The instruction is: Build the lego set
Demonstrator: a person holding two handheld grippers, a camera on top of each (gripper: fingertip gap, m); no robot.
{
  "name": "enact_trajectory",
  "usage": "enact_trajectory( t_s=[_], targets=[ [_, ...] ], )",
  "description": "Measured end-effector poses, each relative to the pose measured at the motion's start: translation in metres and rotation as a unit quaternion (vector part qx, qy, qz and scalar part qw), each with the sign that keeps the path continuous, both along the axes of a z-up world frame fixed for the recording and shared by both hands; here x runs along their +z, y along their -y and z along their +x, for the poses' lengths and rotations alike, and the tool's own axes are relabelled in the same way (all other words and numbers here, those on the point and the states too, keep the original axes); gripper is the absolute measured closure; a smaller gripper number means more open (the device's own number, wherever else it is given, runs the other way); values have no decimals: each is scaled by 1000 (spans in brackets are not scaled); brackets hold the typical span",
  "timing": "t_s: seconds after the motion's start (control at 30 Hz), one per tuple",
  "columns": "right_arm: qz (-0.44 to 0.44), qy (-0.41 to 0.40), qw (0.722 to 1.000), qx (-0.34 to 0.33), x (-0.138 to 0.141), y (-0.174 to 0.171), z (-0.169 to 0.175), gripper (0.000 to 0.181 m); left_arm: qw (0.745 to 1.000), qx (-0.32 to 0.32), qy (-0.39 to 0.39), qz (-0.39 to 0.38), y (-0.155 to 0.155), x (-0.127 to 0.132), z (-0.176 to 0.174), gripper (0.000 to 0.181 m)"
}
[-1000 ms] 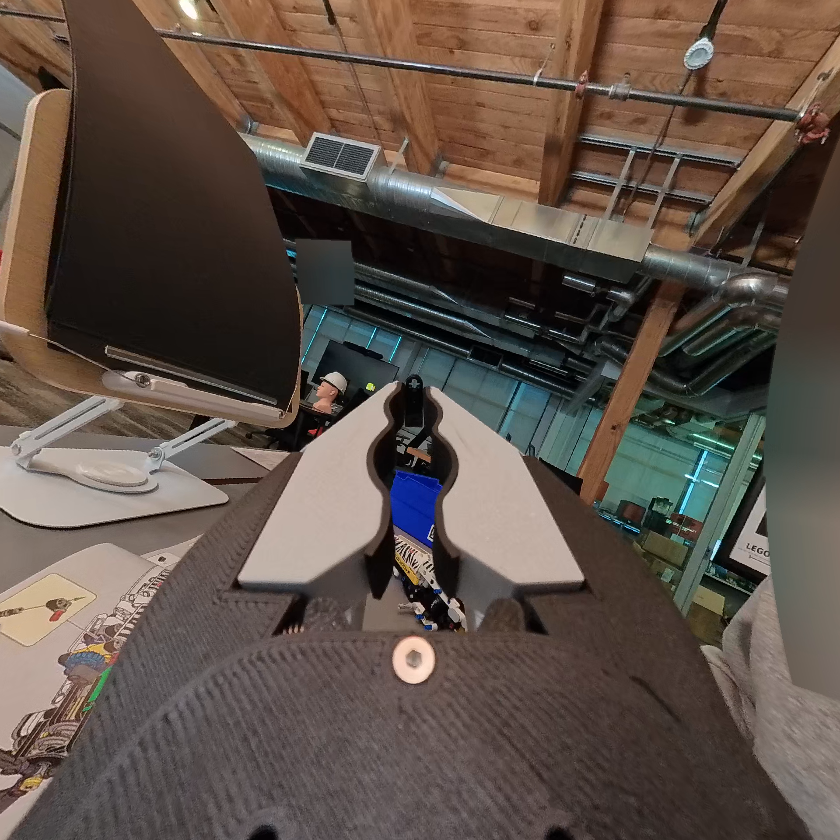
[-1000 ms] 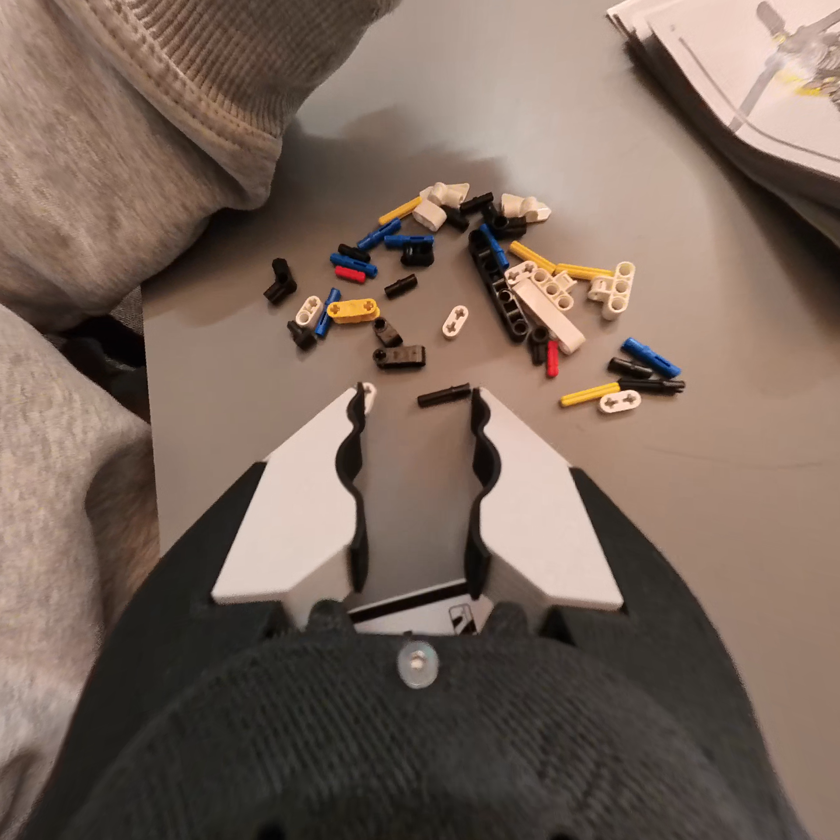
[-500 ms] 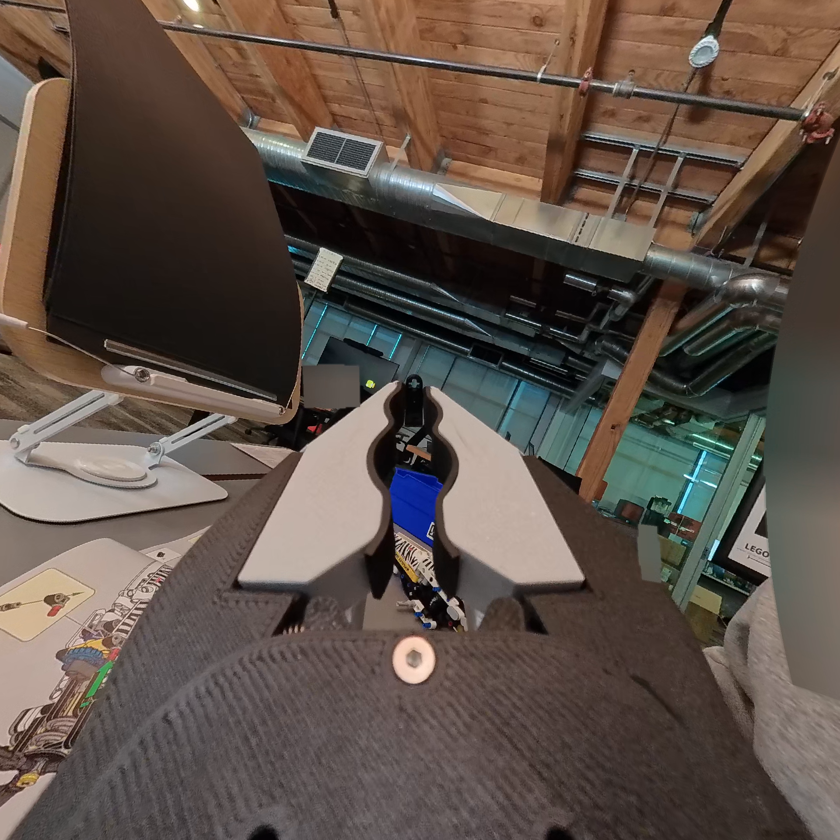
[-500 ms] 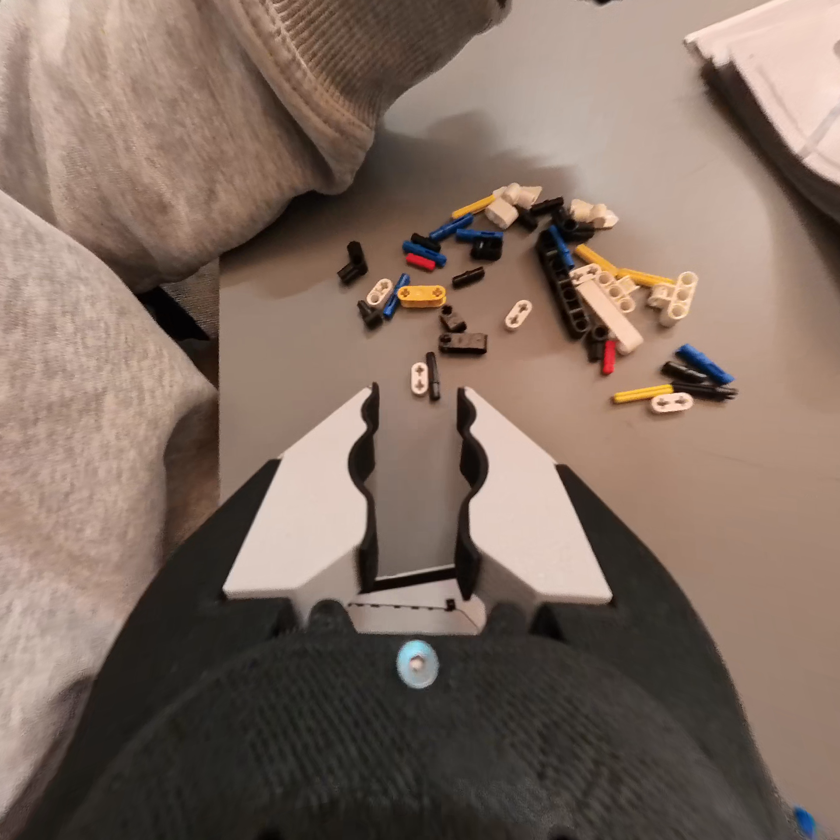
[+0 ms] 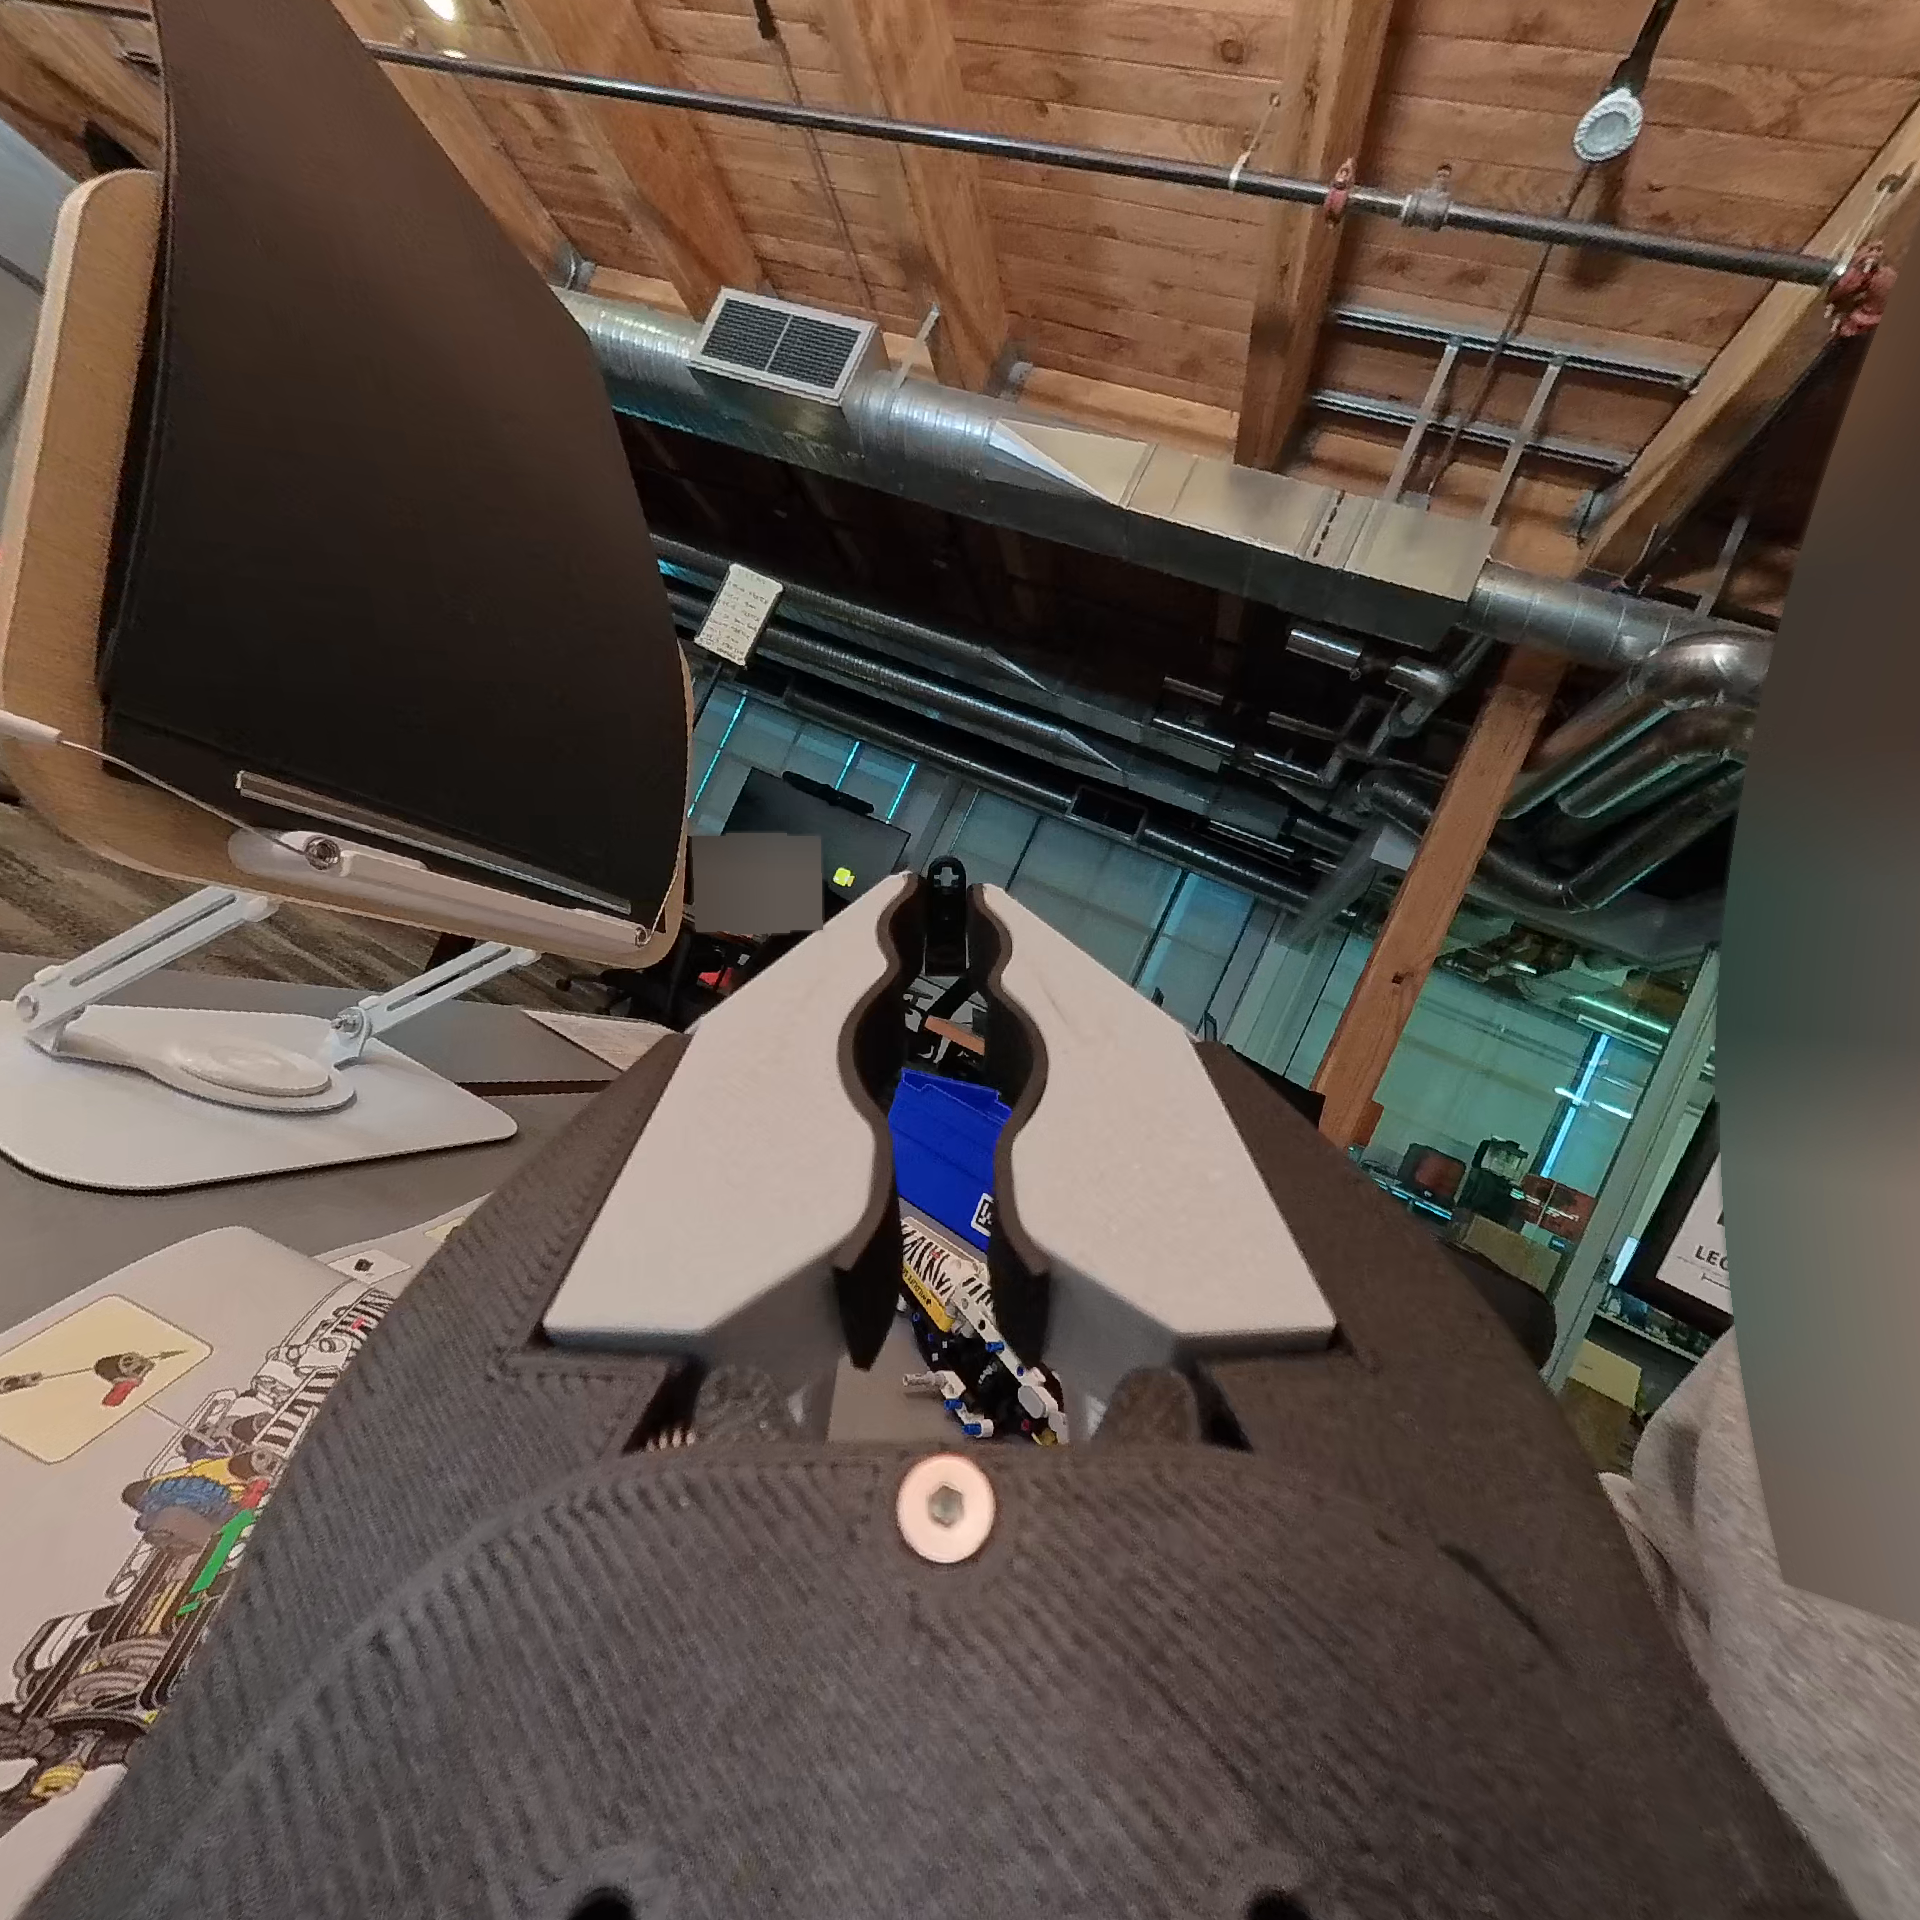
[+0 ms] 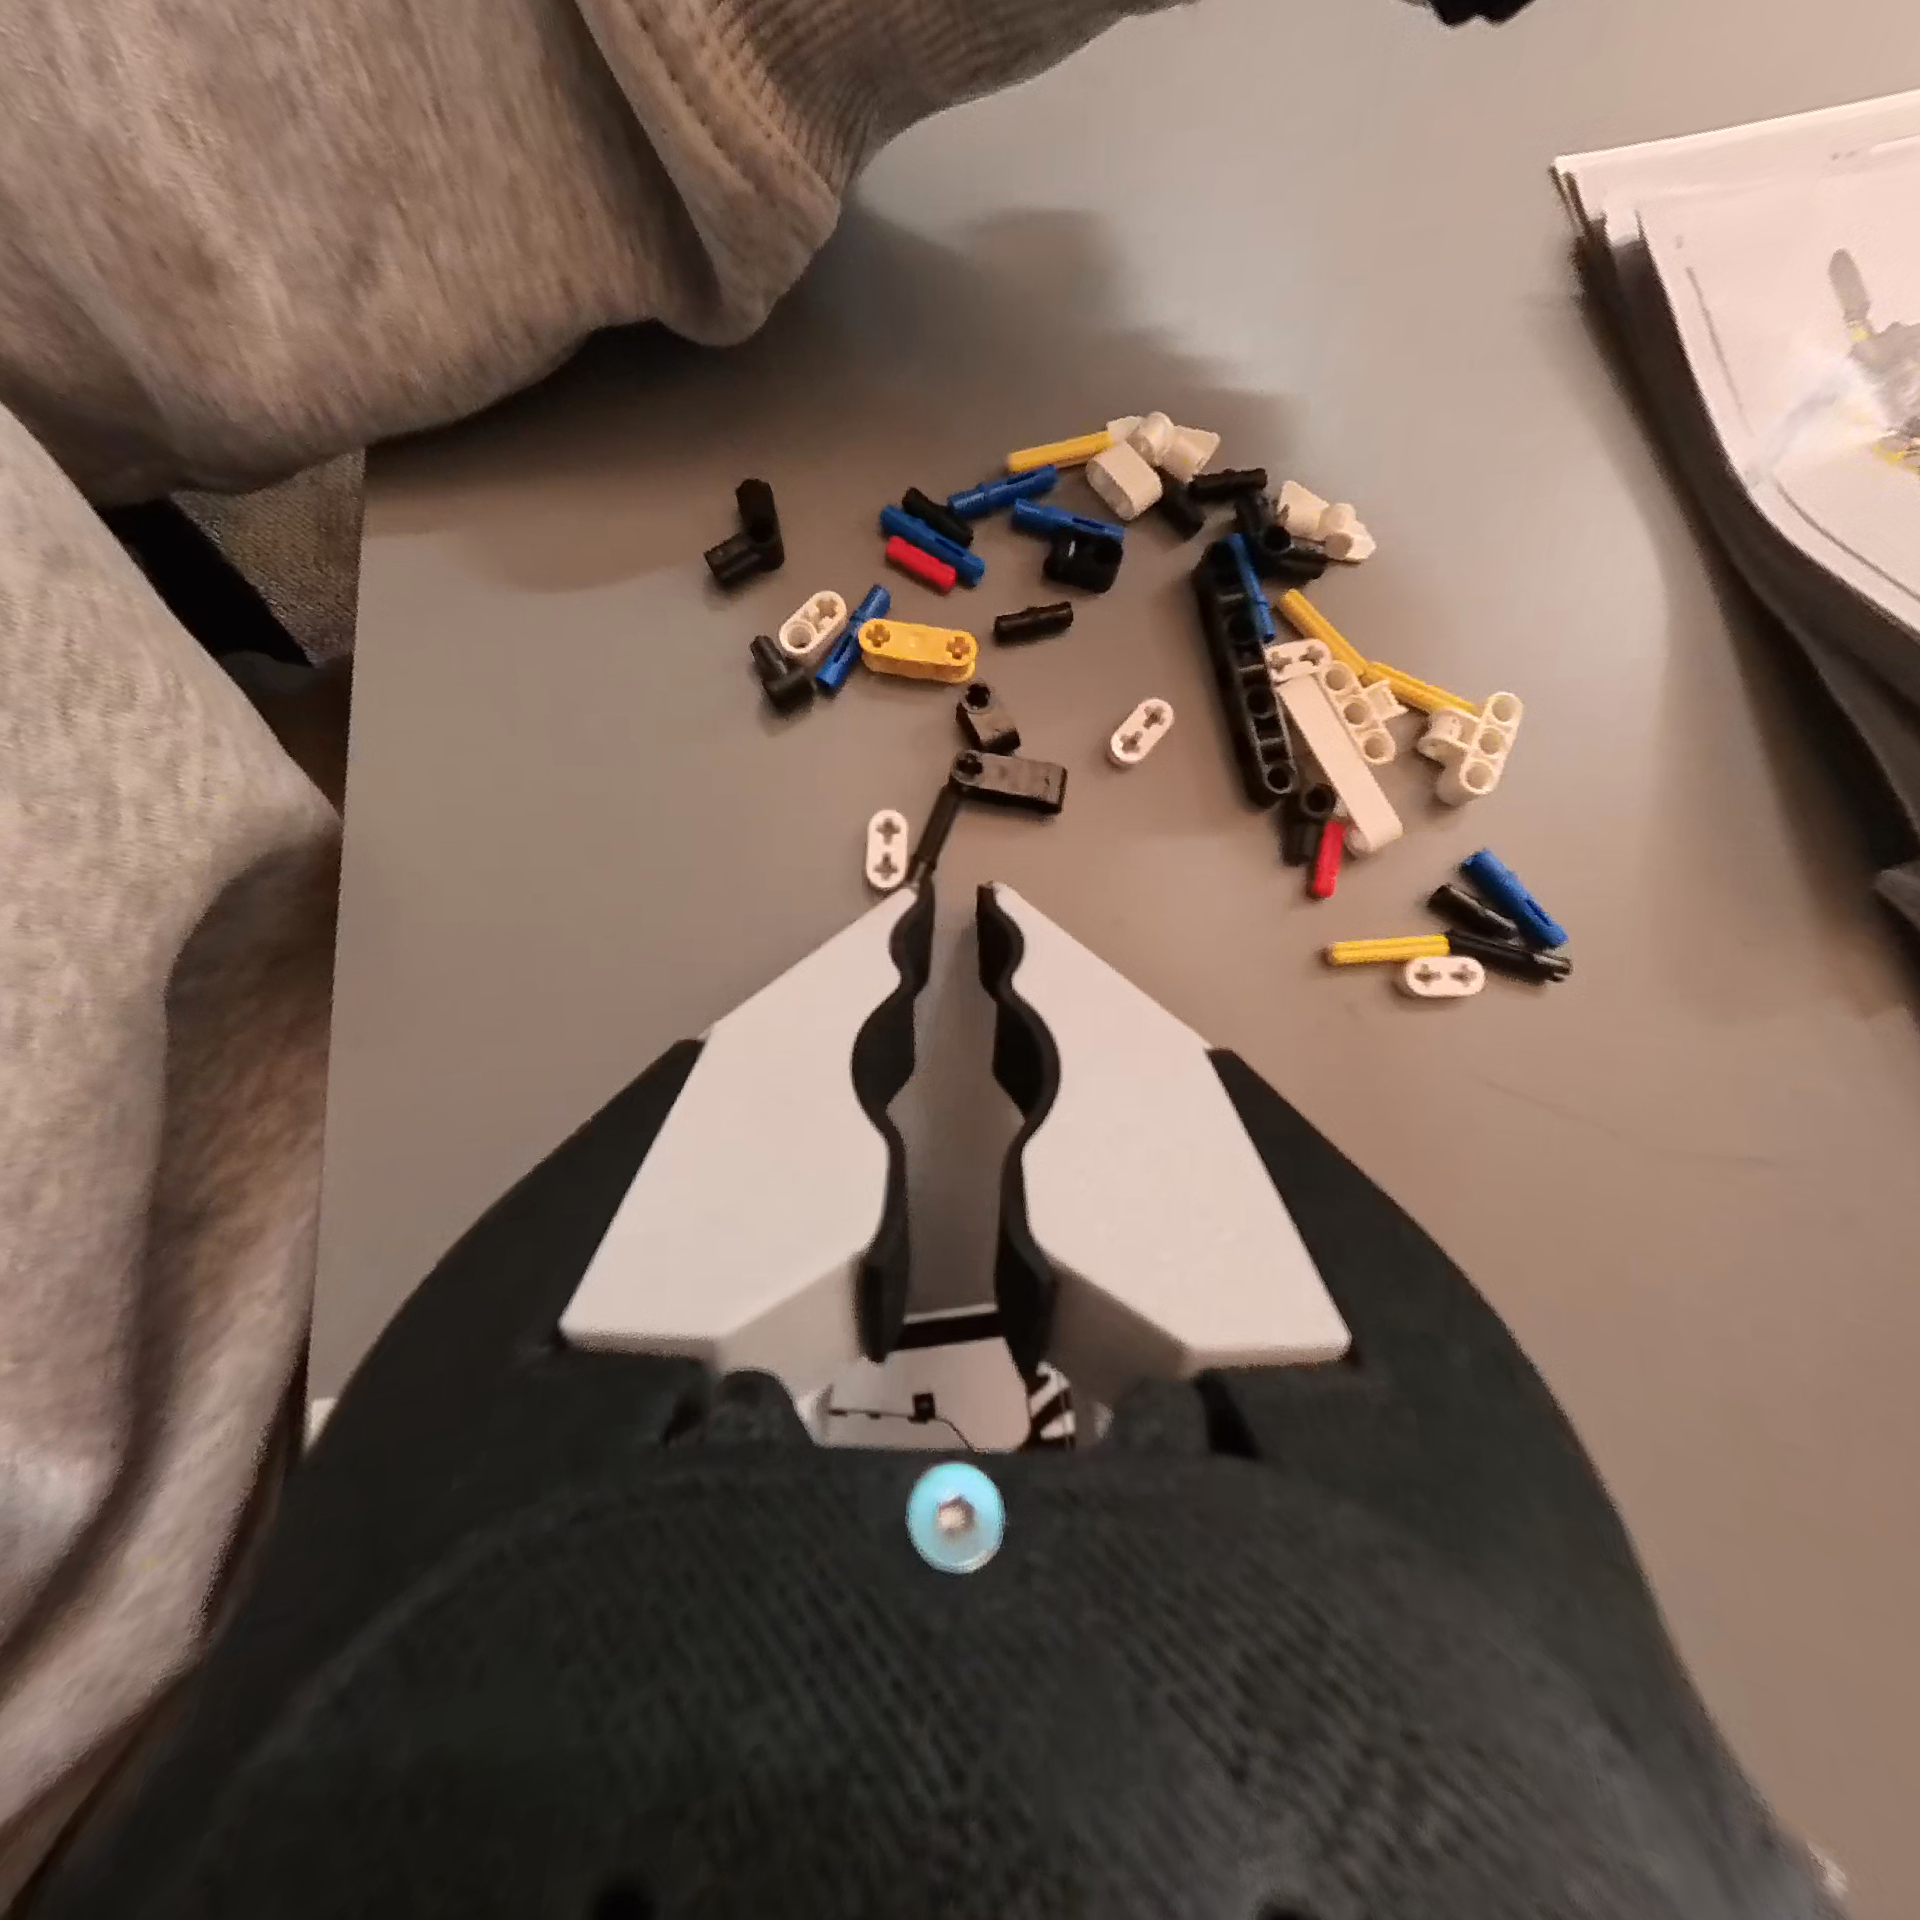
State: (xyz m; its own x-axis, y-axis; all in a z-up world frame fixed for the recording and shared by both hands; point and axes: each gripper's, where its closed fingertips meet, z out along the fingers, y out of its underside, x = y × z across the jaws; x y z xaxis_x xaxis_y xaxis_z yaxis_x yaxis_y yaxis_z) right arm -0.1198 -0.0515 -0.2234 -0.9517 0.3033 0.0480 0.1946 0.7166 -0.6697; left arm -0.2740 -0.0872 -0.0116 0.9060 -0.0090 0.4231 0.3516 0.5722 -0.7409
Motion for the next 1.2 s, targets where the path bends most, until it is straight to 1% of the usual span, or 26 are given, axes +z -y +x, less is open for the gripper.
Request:
enact_trajectory(
  t_s=[0.23,0.4,0.6,0.73,0.9,0.97,1.03,1.1,1.2],
  targets=[
    [-7,12,1000,2,2,4,3,168,1000,-1,1,1,0,0,0,177],
    [2,13,1000,-8,-3,3,3,168,1000,-1,2,1,0,0,0,177],
    [-9,13,1000,-14,-3,7,2,170,1000,-1,2,-1,-1,-1,0,177],
    [-15,14,1000,-19,-3,9,2,177,1000,-1,2,-1,0,-1,0,177],
    [-18,6,999,-48,-1,7,-3,179,1000,-2,1,0,0,0,1,177],
    [-41,-26,997,-66,14,6,-9,179,1000,-7,0,0,-1,0,2,177],
    [-74,-54,992,-86,37,3,-15,179,1000,-22,-2,-2,-4,0,6,177],
    [-101,-77,986,-105,61,-4,-20,179,998,-63,-2,0,-9,0,14,177],
    [-127,-116,976,-133,96,-16,-28,179,988,-152,2,9,-17,0,33,177]
  ],
)
